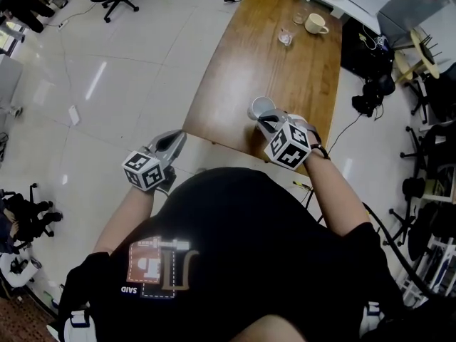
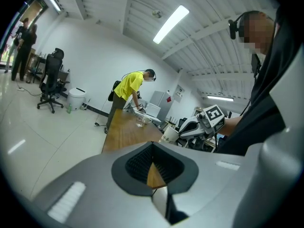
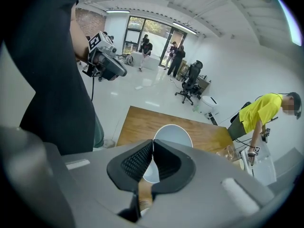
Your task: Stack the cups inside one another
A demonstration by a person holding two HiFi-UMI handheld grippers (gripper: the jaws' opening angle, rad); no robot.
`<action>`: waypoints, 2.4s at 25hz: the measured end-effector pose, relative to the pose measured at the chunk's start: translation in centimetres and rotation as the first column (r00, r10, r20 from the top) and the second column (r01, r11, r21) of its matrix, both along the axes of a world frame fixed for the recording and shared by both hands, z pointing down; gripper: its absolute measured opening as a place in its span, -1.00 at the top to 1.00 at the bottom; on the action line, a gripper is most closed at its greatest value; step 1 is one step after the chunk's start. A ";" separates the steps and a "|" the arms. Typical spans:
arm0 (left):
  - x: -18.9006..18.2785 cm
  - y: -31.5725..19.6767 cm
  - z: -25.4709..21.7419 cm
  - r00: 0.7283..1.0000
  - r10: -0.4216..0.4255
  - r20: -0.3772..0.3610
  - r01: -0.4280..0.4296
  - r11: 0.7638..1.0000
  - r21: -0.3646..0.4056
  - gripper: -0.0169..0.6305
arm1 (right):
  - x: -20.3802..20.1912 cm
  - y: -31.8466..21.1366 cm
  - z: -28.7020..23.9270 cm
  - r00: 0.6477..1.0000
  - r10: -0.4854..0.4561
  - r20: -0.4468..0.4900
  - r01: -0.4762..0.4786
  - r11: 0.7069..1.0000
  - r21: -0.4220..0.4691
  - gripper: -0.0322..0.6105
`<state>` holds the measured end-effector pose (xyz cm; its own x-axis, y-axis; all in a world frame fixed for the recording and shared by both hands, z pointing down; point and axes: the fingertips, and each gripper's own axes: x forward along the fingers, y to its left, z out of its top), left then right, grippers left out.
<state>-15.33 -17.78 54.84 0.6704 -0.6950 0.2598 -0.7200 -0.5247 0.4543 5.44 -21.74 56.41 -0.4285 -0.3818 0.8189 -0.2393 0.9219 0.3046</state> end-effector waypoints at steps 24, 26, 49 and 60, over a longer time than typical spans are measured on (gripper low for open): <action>3.5 -1.3 0.0 0.998 0.060 -0.012 -0.060 0.998 0.006 0.94 | 11.8 1.5 -0.3 0.988 0.137 -0.075 -0.137 0.991 0.007 0.82; 3.7 -1.4 0.0 0.998 0.064 -0.013 -0.064 0.998 0.007 0.94 | 13.1 2.0 0.2 0.985 0.149 -0.091 -0.149 0.989 0.003 0.82; 3.9 -0.9 0.0 0.998 0.068 0.007 -0.068 0.998 -0.007 0.95 | 17.9 4.3 6.4 0.973 0.149 -0.179 -0.169 0.980 -0.102 0.82; 2.6 0.1 0.7 0.999 0.039 0.017 -0.039 0.999 -0.026 0.94 | 18.8 4.2 9.2 0.970 0.172 -0.169 -0.196 0.971 -0.136 0.68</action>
